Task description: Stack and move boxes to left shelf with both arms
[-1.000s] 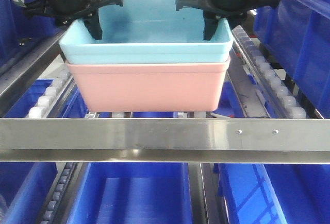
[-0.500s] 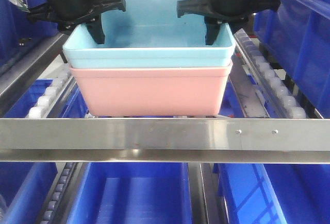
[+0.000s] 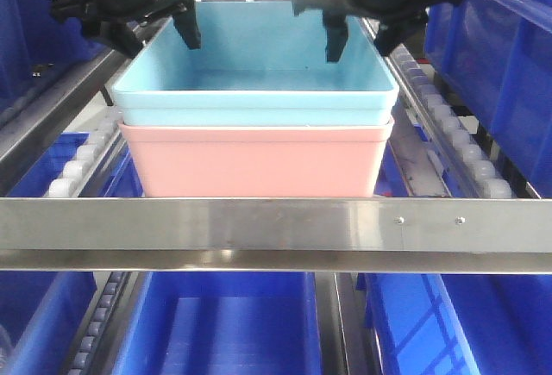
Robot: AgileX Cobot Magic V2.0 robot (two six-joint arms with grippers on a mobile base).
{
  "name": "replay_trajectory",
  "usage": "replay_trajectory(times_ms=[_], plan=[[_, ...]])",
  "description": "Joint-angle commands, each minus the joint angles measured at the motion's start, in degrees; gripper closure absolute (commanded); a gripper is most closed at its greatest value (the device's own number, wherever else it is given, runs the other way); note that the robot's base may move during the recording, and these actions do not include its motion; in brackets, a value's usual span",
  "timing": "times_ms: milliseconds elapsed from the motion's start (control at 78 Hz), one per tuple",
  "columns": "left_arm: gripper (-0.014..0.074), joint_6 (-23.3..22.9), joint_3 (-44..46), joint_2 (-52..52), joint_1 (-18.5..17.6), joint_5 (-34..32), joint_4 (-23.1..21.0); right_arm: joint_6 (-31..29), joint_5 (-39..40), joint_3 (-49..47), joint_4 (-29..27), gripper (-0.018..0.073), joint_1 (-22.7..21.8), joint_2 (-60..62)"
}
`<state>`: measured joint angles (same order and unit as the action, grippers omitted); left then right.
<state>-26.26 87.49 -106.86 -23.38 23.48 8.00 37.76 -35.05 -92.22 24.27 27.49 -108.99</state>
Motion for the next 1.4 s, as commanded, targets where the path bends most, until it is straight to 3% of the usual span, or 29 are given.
replay_trajectory(times_ms=[0,64,115,346,680,898,1000,1180,1385], plan=[[0.0414,0.09,2.03,4.94,0.01,-3.45,0.26,-0.68,2.32,-1.98,2.01,0.0339,-0.06,5.96],[0.0533,0.09,2.03,5.44,0.01,-3.58,0.74,-0.68,2.63,-1.98,2.01,0.0491,-0.06,6.98],[0.0611,0.09,2.03,5.50,0.01,-3.90,0.99,-0.68,3.44,-1.98,2.01,0.0509,-0.06,7.32],[0.0598,0.09,2.03,6.69,0.63,-2.47,1.25,-0.68,4.03,-1.98,1.58,0.0489,0.04,8.74],[0.0596,0.09,-1.03,16.58,0.52,0.02,1.52,-1.83,3.52,-0.35,1.22,0.0510,1.68,16.32],[0.0596,0.09,-16.60,27.65,0.52,-10.05,2.95,-2.37,12.23,11.08,6.74,0.0510,5.74,25.60],[0.0596,0.09,-25.36,33.70,0.52,-17.48,3.09,-2.37,19.99,18.85,6.80,0.0510,5.81,31.24],[0.0596,0.09,-38.83,44.07,0.52,-29.69,7.04,-2.40,30.22,32.38,8.57,0.0510,5.81,41.57],[0.0596,0.09,-48.49,56.36,0.52,-30.37,9.17,-2.40,33.55,46.35,8.91,0.0510,5.81,55.72]])
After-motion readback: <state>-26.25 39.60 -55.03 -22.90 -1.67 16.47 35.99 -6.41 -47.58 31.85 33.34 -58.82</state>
